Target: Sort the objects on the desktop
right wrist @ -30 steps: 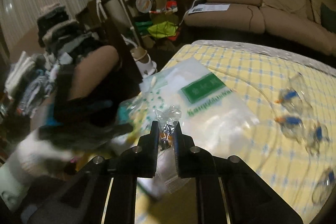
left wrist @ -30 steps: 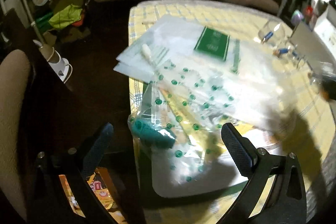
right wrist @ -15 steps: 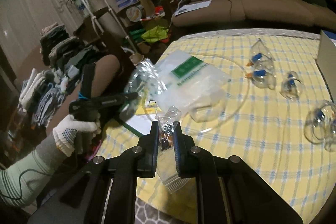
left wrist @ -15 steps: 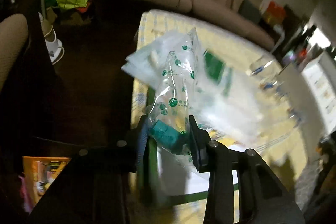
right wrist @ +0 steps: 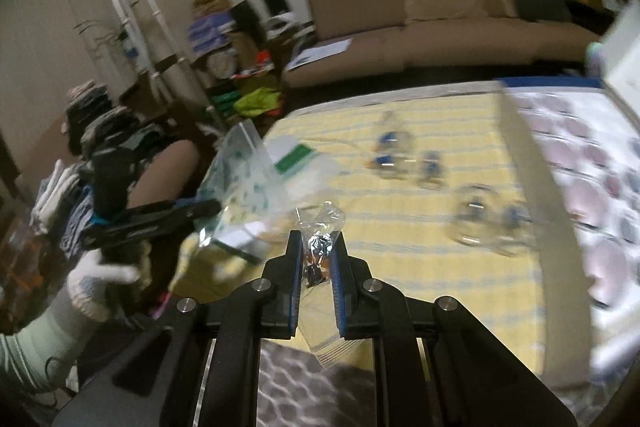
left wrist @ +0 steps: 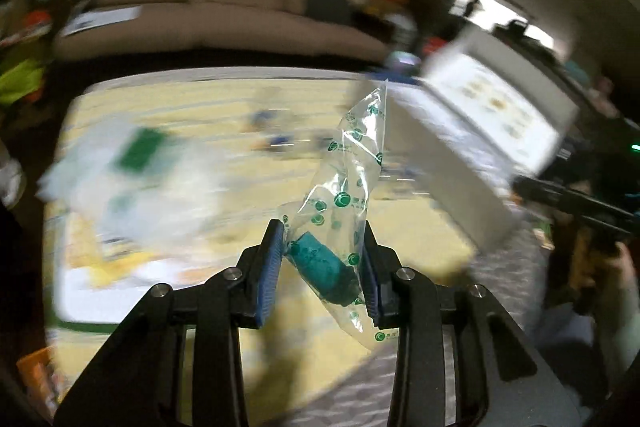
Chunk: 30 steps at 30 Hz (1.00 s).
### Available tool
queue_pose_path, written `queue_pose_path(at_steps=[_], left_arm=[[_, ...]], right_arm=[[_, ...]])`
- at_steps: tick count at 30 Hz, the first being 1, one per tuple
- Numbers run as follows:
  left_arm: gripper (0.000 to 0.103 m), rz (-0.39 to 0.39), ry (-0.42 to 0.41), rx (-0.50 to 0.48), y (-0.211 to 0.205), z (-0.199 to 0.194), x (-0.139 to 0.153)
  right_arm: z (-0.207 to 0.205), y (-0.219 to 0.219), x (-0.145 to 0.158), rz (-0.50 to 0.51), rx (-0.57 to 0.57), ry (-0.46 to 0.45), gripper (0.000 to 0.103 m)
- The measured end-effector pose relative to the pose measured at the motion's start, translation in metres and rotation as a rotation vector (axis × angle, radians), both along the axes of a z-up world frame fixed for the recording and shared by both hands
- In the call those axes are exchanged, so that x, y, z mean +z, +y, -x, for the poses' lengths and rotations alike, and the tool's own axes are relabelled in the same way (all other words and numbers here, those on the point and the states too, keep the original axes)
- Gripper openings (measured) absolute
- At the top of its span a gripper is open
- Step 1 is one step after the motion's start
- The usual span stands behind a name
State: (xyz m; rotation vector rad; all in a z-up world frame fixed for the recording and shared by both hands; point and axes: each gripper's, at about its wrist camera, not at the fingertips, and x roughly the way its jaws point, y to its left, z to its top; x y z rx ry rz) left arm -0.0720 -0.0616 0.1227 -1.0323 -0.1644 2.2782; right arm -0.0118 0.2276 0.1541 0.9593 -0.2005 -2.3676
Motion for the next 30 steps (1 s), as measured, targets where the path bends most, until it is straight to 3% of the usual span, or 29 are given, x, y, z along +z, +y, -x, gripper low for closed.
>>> queue_pose_path(at_steps=[4,9,13,17,20,21,22,24,27,30], left_arm=[[0.033,-0.04,0.01,-0.126,0.077,-0.007,0.021],[0.033,-0.079,-0.02,-0.189,0.15,-0.001,0.031],[0.033,-0.137,-0.066,-0.205,0.189,0.0,0.032],[0.031,-0.134,-0.089,-0.222,0.218,0.011,0.028],[0.031,-0.084,-0.078,-0.219,0.233,0.017,0.026],[0.031,-0.069,-0.068,-0.216,0.233,0.017,0.025],[0.033,-0.049,-0.056,-0.212,0.232,0.016,0.023],[0.048,0.014,-0.047,-0.214,0.227,0.015,0.015],[0.067,0.137,-0.001,-0.21,0.213,0.007,0.001],[0.075,0.227,0.001,-0.268,0.2,-0.01,-0.02]], right_arm=[[-0.009,0.073,0.007,-0.008,-0.117,0.001,0.013],[0.001,0.15,0.002,0.021,-0.211,-0.046,0.014],[0.028,0.18,-0.014,0.032,-0.253,-0.094,0.014],[0.056,0.187,-0.044,-0.021,-0.251,-0.193,0.015],[0.07,0.187,-0.061,-0.05,-0.251,-0.261,0.02],[0.071,0.19,-0.062,-0.035,-0.253,-0.271,0.033],[0.068,0.196,-0.059,0.004,-0.257,-0.252,0.038],[0.059,0.206,-0.048,0.09,-0.255,-0.194,0.05],[0.048,0.214,-0.037,0.106,-0.266,-0.149,0.054],[0.036,0.21,-0.029,0.074,-0.265,-0.123,0.054]])
